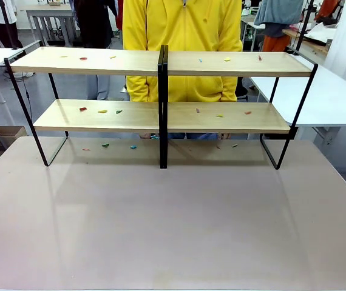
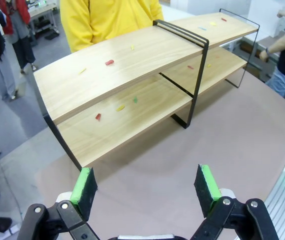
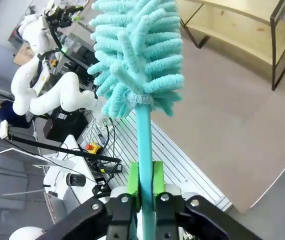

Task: Clean the shelves.
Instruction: Pick up the Duster when the human hands it over, then clean a randomly selected level of the Shelf with the Duster.

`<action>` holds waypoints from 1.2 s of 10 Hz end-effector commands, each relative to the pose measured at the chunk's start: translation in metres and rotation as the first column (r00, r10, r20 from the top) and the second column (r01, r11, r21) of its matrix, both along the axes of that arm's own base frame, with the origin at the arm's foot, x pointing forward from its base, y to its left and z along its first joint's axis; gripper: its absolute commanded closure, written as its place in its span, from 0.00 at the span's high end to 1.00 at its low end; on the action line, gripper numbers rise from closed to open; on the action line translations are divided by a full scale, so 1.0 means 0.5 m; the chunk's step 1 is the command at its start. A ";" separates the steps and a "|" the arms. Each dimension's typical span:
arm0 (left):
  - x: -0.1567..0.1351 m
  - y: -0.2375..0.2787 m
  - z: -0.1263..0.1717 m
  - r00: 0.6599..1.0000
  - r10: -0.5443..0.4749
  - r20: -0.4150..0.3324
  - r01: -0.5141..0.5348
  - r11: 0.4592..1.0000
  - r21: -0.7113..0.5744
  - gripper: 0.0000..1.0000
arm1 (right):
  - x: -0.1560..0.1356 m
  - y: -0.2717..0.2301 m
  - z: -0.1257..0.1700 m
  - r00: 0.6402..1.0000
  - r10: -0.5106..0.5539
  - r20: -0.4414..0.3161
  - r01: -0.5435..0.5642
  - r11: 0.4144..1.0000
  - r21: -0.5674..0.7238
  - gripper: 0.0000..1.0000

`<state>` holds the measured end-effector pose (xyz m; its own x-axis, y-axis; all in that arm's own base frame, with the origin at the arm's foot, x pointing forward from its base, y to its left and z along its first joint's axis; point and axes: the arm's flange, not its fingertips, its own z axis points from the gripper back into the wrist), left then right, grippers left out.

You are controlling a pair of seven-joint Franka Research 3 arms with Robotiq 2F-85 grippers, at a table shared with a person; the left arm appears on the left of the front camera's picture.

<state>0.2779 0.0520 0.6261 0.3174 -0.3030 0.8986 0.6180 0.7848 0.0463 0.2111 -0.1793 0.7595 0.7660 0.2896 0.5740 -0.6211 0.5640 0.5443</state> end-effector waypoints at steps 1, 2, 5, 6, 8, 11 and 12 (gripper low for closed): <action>0.002 0.002 -0.001 1.000 -0.005 0.003 0.005 1.000 0.004 1.00 | -0.010 -0.003 0.003 1.000 -0.006 -0.001 0.006 1.000 0.002 0.02; 0.002 0.002 -0.001 1.000 -0.005 0.003 0.005 1.000 0.004 1.00 | -0.010 -0.003 0.003 1.000 -0.006 -0.001 0.006 1.000 0.002 0.02; 0.002 0.002 -0.001 1.000 -0.005 0.003 0.005 1.000 0.004 1.00 | -0.010 -0.003 0.003 1.000 -0.006 -0.001 0.006 1.000 0.002 0.02; 0.002 0.002 -0.001 1.000 -0.005 0.003 0.005 1.000 0.004 1.00 | -0.010 -0.003 0.003 1.000 -0.006 -0.001 0.006 1.000 0.002 0.02; 0.002 0.002 -0.001 1.000 -0.005 0.003 0.005 1.000 0.004 1.00 | -0.010 -0.003 0.003 1.000 -0.006 -0.001 0.006 1.000 0.002 0.02; 0.002 0.002 -0.001 1.000 -0.005 0.003 0.005 1.000 0.004 1.00 | -0.010 -0.003 0.003 1.000 -0.006 -0.001 0.006 1.000 0.002 0.02; 0.002 0.002 -0.001 1.000 -0.005 0.003 0.005 1.000 0.004 1.00 | -0.005 -0.005 -0.001 1.000 -0.010 -0.005 0.010 1.000 0.000 0.12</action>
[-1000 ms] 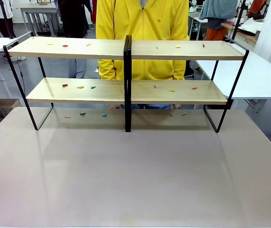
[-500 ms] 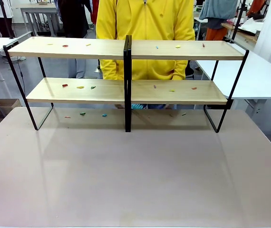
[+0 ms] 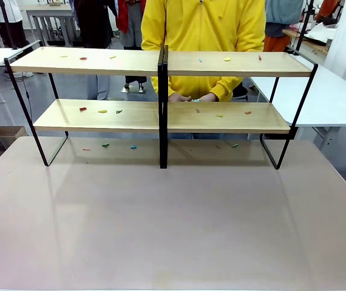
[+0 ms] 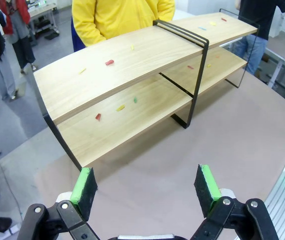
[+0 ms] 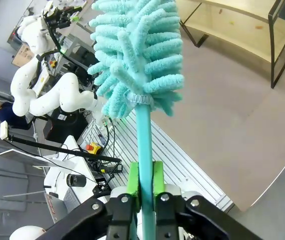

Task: Clean the shelves.
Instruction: Clean a randomly selected level of the Shelf with the Duster.

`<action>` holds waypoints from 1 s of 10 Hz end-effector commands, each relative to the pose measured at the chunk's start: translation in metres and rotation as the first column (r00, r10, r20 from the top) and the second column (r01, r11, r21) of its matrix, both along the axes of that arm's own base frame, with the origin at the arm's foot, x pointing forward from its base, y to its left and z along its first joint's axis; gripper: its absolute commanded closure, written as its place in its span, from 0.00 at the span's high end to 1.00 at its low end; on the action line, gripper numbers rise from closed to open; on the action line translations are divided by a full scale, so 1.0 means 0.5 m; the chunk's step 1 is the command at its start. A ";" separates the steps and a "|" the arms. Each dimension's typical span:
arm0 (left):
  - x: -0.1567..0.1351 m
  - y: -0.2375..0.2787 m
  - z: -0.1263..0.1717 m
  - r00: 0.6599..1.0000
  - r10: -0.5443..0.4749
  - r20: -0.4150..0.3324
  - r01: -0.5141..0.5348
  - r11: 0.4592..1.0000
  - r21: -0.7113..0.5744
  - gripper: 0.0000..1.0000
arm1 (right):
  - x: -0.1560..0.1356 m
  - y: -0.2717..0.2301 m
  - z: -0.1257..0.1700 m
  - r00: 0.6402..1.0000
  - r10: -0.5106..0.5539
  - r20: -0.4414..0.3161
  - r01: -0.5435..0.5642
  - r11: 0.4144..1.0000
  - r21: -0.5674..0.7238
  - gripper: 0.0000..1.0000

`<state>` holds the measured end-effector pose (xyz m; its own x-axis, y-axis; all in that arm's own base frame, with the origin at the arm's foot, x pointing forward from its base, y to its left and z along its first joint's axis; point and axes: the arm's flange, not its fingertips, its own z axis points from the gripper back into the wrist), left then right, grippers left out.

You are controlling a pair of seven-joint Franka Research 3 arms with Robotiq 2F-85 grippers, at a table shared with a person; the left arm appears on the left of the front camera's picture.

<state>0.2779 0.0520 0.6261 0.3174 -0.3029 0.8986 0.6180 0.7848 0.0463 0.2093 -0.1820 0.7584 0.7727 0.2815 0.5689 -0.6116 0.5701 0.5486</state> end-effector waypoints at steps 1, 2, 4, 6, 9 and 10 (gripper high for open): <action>0.002 0.002 -0.001 1.000 -0.005 0.003 0.005 1.000 0.004 1.00 | 0.010 0.059 0.013 0.998 0.005 -0.056 -0.002 0.999 0.048 0.12; 0.002 0.002 -0.001 1.000 -0.005 0.003 0.005 1.000 0.004 1.00 | 0.033 0.165 0.049 0.991 0.078 -0.105 -0.077 0.997 0.014 0.12; 0.002 0.002 -0.001 1.000 -0.005 0.003 0.005 1.000 0.004 1.00 | 0.084 0.360 0.054 0.969 -0.097 -0.227 0.061 0.985 -0.162 0.12; 0.002 0.002 -0.001 1.000 -0.005 0.003 0.005 1.000 0.004 1.00 | 0.107 0.463 0.015 0.956 -0.265 -0.125 0.205 0.911 -0.359 0.12; 0.002 0.002 -0.001 1.000 -0.005 0.003 0.005 1.000 0.004 1.00 | 0.134 0.484 0.050 0.942 -0.280 -0.184 0.238 0.946 -0.219 0.12; 0.002 0.002 -0.001 1.000 -0.005 0.003 0.005 1.000 0.004 1.00 | 0.187 0.541 0.053 0.935 -0.295 -0.199 0.246 0.940 -0.237 0.12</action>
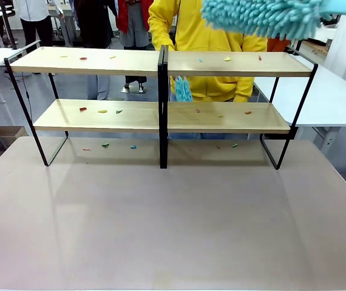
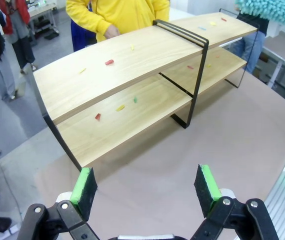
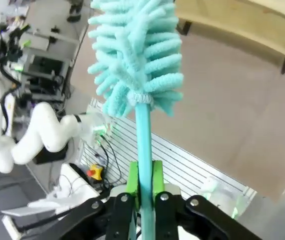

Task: Clean the shelves.
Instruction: Clean a randomly selected level of the Shelf with the Duster.

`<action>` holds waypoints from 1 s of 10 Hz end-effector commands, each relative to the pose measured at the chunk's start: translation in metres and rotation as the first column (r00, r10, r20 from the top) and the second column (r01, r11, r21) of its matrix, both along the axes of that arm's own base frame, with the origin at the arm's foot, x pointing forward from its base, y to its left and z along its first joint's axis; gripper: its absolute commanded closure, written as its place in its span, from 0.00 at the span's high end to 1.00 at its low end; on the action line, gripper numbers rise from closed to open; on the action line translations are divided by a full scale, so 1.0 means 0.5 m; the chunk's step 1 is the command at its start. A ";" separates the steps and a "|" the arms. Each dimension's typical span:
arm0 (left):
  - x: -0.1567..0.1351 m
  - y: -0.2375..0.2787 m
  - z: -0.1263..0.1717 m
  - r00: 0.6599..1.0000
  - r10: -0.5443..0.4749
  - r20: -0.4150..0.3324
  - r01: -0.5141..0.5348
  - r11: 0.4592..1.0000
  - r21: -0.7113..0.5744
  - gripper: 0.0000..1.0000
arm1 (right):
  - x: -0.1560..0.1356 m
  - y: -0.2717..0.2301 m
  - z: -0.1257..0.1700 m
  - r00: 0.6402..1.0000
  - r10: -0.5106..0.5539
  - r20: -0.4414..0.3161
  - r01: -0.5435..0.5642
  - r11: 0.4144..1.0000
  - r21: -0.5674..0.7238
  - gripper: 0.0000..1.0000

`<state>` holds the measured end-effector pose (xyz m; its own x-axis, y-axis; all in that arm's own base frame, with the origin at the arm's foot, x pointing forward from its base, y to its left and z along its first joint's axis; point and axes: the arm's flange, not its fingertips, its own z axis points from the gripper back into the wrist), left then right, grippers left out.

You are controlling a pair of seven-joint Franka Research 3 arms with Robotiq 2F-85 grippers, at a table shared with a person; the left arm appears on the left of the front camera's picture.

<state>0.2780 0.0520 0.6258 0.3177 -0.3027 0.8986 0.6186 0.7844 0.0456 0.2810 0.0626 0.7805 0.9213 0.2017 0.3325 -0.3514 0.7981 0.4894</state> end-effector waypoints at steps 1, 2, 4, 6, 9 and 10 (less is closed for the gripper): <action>0.002 0.002 0.000 1.000 -0.004 0.003 0.004 1.000 0.004 1.00 | 0.102 0.101 0.011 0.994 -0.103 -0.028 0.104 0.994 0.016 0.12; 0.002 0.002 0.000 1.000 -0.004 0.003 0.004 1.000 0.004 1.00 | 0.146 0.141 0.008 0.981 -0.194 0.023 0.195 0.981 -0.005 0.12; 0.002 0.002 0.000 1.000 -0.004 0.003 0.004 1.000 0.004 1.00 | 0.207 0.191 -0.022 0.975 -0.224 0.003 0.224 0.974 -0.041 0.12; 0.002 0.002 0.000 1.000 -0.004 0.003 0.004 1.000 0.004 1.00 | 0.244 0.212 -0.073 0.961 -0.274 -0.039 0.269 0.958 -0.097 0.12; 0.002 0.002 0.000 1.000 -0.004 0.003 0.004 1.000 0.004 1.00 | 0.269 0.229 -0.121 0.955 -0.275 -0.111 0.256 0.953 -0.161 0.12; 0.002 0.002 0.000 1.000 -0.004 0.003 0.004 1.000 0.004 1.00 | 0.270 0.232 -0.129 0.957 -0.260 -0.127 0.239 0.957 -0.162 0.12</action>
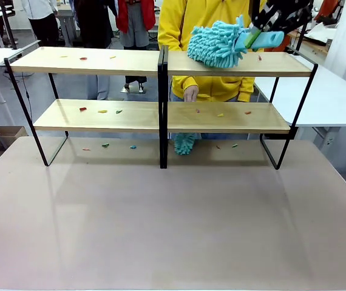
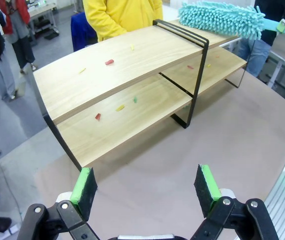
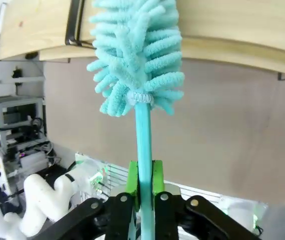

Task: Clean the shelves.
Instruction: Clean a randomly selected level of the Shelf with the Duster.

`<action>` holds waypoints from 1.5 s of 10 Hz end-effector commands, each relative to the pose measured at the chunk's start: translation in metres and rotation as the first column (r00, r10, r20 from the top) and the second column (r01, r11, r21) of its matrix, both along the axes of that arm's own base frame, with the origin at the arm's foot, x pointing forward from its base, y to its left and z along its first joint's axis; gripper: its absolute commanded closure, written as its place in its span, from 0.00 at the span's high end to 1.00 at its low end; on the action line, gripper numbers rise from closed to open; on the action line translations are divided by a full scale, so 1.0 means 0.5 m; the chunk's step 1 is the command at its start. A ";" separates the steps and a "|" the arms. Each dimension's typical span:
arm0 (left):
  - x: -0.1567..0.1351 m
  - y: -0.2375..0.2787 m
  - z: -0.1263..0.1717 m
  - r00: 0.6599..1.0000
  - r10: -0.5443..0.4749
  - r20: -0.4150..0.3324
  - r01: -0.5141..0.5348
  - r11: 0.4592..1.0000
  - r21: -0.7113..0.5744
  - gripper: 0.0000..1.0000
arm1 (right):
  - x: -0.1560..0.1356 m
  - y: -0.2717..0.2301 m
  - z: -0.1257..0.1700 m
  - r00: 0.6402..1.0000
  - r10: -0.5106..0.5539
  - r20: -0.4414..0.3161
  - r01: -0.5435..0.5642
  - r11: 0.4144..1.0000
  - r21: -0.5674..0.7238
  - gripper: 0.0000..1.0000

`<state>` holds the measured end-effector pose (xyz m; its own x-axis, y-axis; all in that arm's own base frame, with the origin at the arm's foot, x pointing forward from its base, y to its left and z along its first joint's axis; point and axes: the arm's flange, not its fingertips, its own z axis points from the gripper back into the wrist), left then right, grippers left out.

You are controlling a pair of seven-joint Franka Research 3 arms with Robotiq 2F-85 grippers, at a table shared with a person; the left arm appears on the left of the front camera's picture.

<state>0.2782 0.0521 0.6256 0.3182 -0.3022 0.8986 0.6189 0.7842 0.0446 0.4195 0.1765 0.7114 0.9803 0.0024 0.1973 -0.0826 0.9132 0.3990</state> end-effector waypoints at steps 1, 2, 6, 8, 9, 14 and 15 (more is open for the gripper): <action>0.002 0.002 0.000 1.000 -0.004 0.004 0.004 1.000 0.005 1.00 | -0.006 0.006 0.005 1.000 -0.010 -0.028 0.010 1.000 -0.015 0.12; 0.002 0.002 0.000 1.000 -0.004 0.004 0.004 1.000 0.005 1.00 | -0.002 0.002 0.005 0.999 -0.030 -0.029 0.029 0.999 -0.027 0.12; 0.002 0.002 0.000 1.000 -0.004 0.004 0.004 1.000 0.005 1.00 | 0.000 -0.009 -0.013 1.000 0.000 -0.023 -0.004 0.985 -0.172 0.12; 0.002 0.002 0.000 1.000 -0.004 0.004 0.004 1.000 0.005 1.00 | 0.010 -0.059 -0.006 0.997 -0.071 -0.010 0.067 0.970 -0.236 0.12; 0.002 0.002 0.000 1.000 -0.004 0.004 0.004 1.000 0.005 1.00 | 0.011 -0.092 0.013 0.993 -0.118 0.011 0.117 0.963 -0.245 0.12; 0.002 0.002 0.000 1.000 -0.004 0.004 0.004 1.000 0.005 1.00 | -0.006 -0.227 0.076 0.926 -0.367 0.087 0.372 0.852 -0.367 0.12; 0.002 0.002 0.000 1.000 -0.004 0.004 0.004 1.000 0.005 1.00 | -0.035 -0.236 0.105 0.961 -0.194 0.198 0.229 0.958 -0.174 0.12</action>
<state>0.2782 0.0522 0.6258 0.3178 -0.3021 0.8987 0.6187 0.7844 0.0449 0.4170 0.0570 0.7531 0.9299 -0.2327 0.2847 0.2182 0.9724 0.0823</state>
